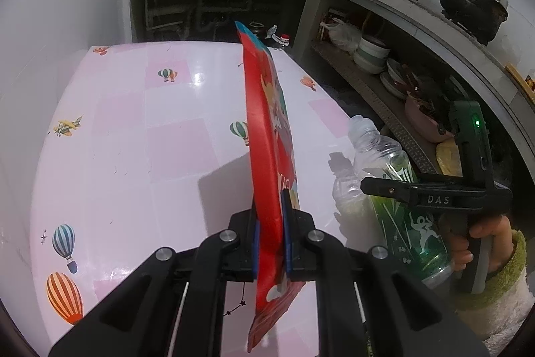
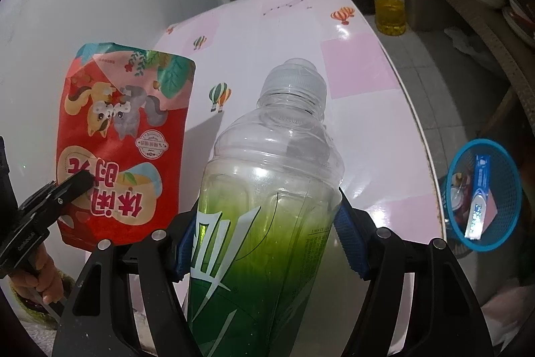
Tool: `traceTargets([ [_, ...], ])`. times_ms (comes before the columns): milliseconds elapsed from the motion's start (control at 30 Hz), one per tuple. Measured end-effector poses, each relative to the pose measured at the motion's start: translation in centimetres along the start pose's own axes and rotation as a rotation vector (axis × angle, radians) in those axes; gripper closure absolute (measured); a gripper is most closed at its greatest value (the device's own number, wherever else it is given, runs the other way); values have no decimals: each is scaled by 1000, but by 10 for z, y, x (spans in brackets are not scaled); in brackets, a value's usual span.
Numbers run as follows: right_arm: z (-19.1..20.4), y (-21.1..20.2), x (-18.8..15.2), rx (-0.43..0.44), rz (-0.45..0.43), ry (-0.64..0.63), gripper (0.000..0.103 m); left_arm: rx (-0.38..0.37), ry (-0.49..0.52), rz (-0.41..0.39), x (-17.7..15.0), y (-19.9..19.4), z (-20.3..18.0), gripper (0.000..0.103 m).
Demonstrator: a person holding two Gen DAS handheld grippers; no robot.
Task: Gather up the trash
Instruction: 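Lift the red bag with the left gripper while the right gripper lifts the bottle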
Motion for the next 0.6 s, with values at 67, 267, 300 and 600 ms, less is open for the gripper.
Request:
traceTargets([
  [67, -2, -4, 1, 1, -12, 8, 36, -13, -1, -6, 2, -1, -2, 93],
  [267, -25, -36, -4, -13, -90, 84, 37, -105, -7, -30, 19, -1, -10, 93],
  [300, -34, -46, -5, -29, -113, 106, 37, -124, -2, -35, 23, 0, -15, 93],
  [600, -158, -168, -42, -329, -320, 368, 37, -377, 96, -17, 72, 38, -102, 93],
])
Point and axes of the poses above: each gripper's, at about its wrist camera, not at the fingertips, and y roughly the way its jaws point, z to its left, x to its top, the point moved 3 cm from there along y, roughly the way its jaws point, and after that the axes turned 9 degrees about -z, right-handed, at the moved point
